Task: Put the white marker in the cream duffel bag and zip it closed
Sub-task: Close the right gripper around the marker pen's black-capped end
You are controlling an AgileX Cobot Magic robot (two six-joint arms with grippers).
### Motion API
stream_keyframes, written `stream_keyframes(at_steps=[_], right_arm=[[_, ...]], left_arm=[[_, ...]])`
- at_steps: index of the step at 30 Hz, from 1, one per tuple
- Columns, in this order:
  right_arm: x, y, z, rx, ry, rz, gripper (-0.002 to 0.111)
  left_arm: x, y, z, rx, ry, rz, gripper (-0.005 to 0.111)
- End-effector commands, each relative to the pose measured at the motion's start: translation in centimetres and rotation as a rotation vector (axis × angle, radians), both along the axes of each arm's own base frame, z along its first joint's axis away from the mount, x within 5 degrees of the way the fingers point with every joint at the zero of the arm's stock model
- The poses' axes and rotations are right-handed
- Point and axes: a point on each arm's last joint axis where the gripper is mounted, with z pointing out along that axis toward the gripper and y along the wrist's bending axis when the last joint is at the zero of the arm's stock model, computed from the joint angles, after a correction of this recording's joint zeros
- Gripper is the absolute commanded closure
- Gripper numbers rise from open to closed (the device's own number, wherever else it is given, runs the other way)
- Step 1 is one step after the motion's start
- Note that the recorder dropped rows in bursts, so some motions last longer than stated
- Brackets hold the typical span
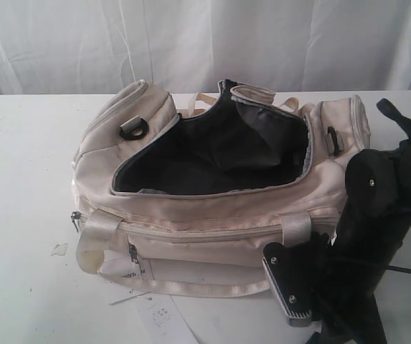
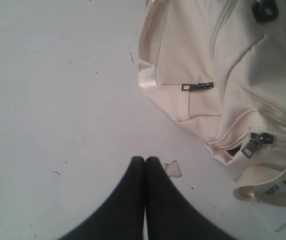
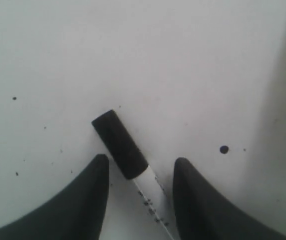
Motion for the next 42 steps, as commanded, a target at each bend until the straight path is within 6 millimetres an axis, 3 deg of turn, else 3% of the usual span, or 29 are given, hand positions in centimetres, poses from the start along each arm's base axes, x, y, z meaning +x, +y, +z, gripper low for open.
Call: stream_keyframes(at_steps=[1,11,22,29,37,42], right_arm=[[-0.08,-0.04,-0.07,0.002,-0.007,0.052,0.070],[-0.08,-0.04,-0.07,0.002,-0.007,0.052,0.108],[-0.21,-0.02,-0.05,0.001,0.011,0.025,0.108],[-0.36,-0.07,-0.03,-0.004,0.028,0.027,0.092],[-0.44,-0.09,-0.02,-0.006,0.037,0.029,0.090],[-0.46,-0.09,-0.02,-0.006,0.039,0.029,0.083]], left_arm=[[-0.06,-0.37,-0.12,-0.013,0.000,-0.020,0.107],[-0.06,-0.37,-0.12,-0.010,-0.001,-0.021,0.107],[-0.07,-0.38,-0.13,-0.011,0.001,-0.023,0.107],[-0.08,-0.39,-0.13,-0.012,0.002,-0.024,0.107],[-0.09,-0.41,-0.14,-0.012,0.003,-0.026,0.107],[-0.09,-0.41,-0.14,-0.012,0.003,-0.026,0.107]])
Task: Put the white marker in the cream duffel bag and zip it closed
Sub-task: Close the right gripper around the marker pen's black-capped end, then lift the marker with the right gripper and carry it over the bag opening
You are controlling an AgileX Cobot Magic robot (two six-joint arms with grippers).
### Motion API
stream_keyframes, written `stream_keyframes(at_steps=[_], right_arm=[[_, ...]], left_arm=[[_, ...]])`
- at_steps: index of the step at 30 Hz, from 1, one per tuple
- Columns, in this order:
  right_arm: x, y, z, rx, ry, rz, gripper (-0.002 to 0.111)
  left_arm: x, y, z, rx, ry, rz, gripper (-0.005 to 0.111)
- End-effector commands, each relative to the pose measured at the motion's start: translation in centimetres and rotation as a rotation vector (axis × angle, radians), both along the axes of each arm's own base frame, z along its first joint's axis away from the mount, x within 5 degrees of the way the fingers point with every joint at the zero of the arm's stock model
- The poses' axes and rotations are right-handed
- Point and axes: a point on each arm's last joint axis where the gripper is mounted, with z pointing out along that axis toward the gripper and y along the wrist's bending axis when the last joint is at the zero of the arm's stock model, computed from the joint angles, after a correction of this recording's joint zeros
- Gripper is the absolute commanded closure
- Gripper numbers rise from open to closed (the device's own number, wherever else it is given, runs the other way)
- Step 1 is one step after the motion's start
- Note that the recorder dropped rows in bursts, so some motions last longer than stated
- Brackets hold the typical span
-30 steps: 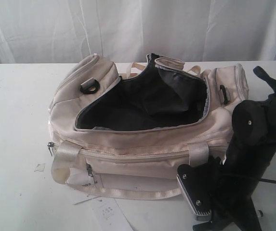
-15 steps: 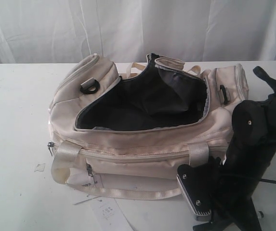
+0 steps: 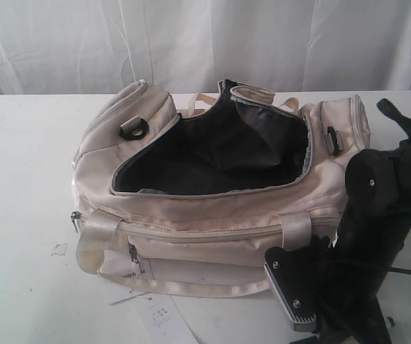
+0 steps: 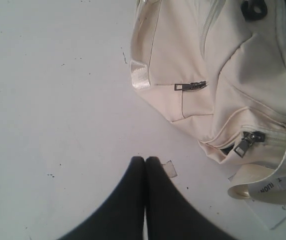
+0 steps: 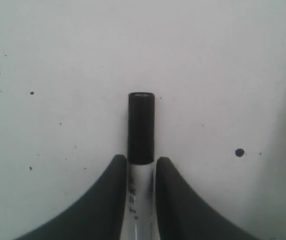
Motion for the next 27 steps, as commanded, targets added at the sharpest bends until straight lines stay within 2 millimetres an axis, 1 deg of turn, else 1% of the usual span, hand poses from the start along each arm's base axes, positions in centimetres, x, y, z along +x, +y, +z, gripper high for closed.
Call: stream_keyframes(at_steps=[1,5,20,22,23,24,25,27], right_arm=[[-0.22,-0.01,-0.05,-0.002,0.015,0.000,0.081],[-0.22,-0.01,-0.05,-0.002,0.015,0.000,0.078],[-0.01,0.02,-0.75,-0.010,0.016,-0.002,0.079],[0.07,0.04,-0.76,-0.008,0.008,-0.003,0.083],[0.07,0.04,-0.76,-0.008,0.008,-0.003,0.091],[0.09,0.05,-0.76,-0.008,0.007,-0.008,0.094],[0.21,0.08,-0.78,-0.008,-0.004,-0.036,0.101],[0.43,0.17,-0.48,-0.002,-0.025,-0.074,0.108]], left_arm=[[-0.09,-0.15,-0.15,-0.015,0.005,-0.006,0.107],[-0.09,-0.15,-0.15,-0.015,0.005,-0.006,0.107],[-0.09,-0.15,-0.15,-0.015,0.005,-0.006,0.107],[-0.09,-0.15,-0.15,-0.015,0.005,-0.006,0.107],[-0.09,-0.15,-0.15,-0.015,0.005,-0.006,0.107],[-0.09,-0.15,-0.15,-0.015,0.005,-0.006,0.107],[-0.09,-0.15,-0.15,-0.015,0.005,-0.006,0.107],[-0.09,-0.15,-0.15,-0.015,0.005,-0.006,0.107]])
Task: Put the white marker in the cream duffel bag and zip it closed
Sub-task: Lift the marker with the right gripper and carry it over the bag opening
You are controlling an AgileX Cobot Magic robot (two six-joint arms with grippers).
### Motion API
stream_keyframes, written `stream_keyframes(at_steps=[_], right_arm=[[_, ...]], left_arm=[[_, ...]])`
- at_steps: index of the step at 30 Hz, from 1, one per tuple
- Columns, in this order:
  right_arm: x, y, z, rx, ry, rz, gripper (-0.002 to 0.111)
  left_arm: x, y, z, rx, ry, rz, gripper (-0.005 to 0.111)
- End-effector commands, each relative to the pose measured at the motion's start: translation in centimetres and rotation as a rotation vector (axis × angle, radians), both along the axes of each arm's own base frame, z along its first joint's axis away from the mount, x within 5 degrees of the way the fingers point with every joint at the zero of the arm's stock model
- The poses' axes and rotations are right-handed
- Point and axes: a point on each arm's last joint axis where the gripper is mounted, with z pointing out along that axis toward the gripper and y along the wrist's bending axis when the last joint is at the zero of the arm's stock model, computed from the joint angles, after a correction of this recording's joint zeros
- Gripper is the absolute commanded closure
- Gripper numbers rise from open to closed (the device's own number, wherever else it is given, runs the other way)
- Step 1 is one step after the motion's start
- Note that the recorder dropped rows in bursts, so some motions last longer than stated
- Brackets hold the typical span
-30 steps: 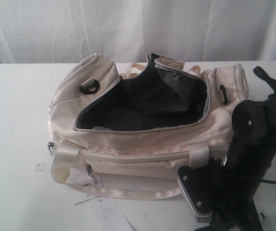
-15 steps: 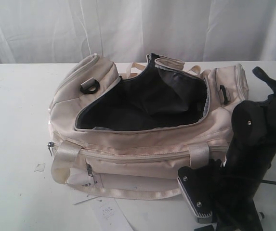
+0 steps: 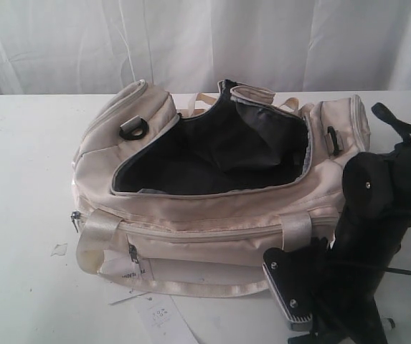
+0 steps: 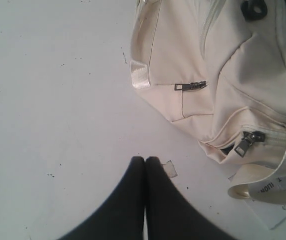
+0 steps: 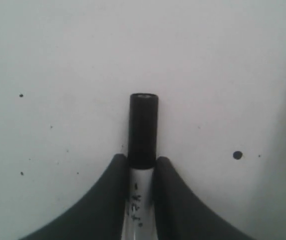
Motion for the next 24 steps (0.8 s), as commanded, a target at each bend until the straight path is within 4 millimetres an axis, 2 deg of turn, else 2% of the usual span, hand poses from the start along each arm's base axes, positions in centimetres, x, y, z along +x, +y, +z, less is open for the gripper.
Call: stream_keyframes(at_steps=[1,5,9,11,13,15,17,20,21,22,24], right_arm=[[0.3,0.1,0.4,0.007,-0.038,-0.070,0.108],[0.2,0.2,4.7,0.064,-0.125,-0.139,0.108],[-2.5,-0.6,9.1,0.098,-0.078,-0.271,0.108],[-4.2,-0.7,11.1,0.147,-0.020,-0.426,0.108],[-5.0,-0.6,12.6,0.218,-0.008,-0.467,0.108],[-5.3,-0.6,14.0,0.284,-0.066,-0.470,0.108],[-4.6,-0.5,15.4,0.373,-0.203,-0.495,0.108],[-2.3,-0.2,17.5,0.552,-0.486,-0.581,0.108],[-1.3,-0.1,18.4,0.632,-0.594,-0.630,0.108],[0.6,-0.1,19.5,0.768,-0.748,-0.747,0.108],[2.6,-0.1,20.1,0.875,-0.854,-0.886,0.108]], left_arm=[[-0.1,-0.2,-0.2,-0.015,0.005,-0.006,0.107],[-0.1,-0.2,-0.2,-0.011,0.004,-0.008,0.107],[-0.1,-0.2,-0.2,-0.011,0.004,-0.008,0.107],[-0.1,-0.2,-0.2,-0.007,0.003,-0.011,0.107],[-0.1,-0.1,-0.1,0.000,0.001,-0.013,0.107],[-0.1,-0.1,-0.1,0.001,-0.002,-0.009,0.107],[-0.1,-0.1,-0.1,0.001,-0.003,-0.008,0.107],[0.0,-0.1,-0.1,0.002,-0.004,-0.006,0.107],[0.0,-0.1,-0.1,0.002,-0.004,-0.006,0.107],[0.0,-0.1,-0.1,0.002,-0.004,-0.006,0.107],[0.0,-0.1,-0.1,0.002,-0.004,-0.006,0.107]])
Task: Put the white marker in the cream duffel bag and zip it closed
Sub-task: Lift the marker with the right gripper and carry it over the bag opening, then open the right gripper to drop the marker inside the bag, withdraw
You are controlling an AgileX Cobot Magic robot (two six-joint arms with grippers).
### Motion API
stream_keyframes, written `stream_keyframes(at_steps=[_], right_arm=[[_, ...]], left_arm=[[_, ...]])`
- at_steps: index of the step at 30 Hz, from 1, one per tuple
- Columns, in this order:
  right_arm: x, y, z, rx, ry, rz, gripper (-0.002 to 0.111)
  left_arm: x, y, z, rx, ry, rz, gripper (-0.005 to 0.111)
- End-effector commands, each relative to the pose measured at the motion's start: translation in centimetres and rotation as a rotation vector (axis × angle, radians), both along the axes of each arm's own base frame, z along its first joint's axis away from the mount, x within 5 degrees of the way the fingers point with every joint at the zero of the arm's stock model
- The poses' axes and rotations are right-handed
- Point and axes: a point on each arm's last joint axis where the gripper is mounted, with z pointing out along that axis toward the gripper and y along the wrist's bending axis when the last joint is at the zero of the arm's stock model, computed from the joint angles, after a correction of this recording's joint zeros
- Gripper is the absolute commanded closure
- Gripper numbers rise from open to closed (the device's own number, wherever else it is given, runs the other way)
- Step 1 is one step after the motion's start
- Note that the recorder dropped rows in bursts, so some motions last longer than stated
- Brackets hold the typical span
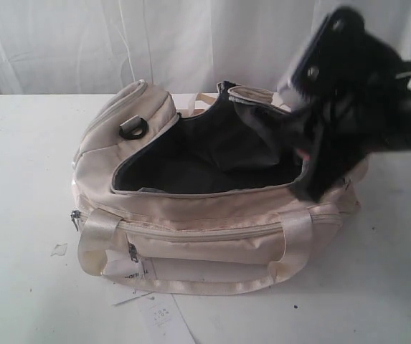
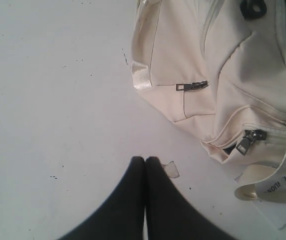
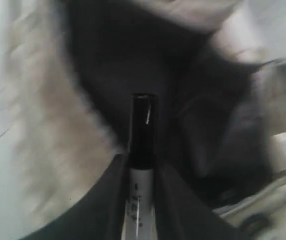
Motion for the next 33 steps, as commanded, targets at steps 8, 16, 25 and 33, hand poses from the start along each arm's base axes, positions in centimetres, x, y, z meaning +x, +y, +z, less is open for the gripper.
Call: stream_keyframes(at_steps=[8,16,25,33], right_arm=[[12.6,3.8,-1.8,0.315,-0.096,-0.389,0.108],[14.7,6.5,-4.4,0.455,0.094,-0.472,0.108],[14.5,7.5,-6.6,0.385,0.204,-0.423,0.100],[14.1,7.8,-6.7,0.367,0.255,-0.393,0.081]], left_arm=[[-0.1,-0.1,-0.1,-0.011,0.000,-0.002,0.107],[-0.1,-0.1,-0.1,-0.016,0.002,-0.003,0.107],[-0.1,-0.1,-0.1,-0.015,0.000,-0.002,0.107],[0.0,-0.1,-0.1,-0.014,-0.002,0.001,0.107]])
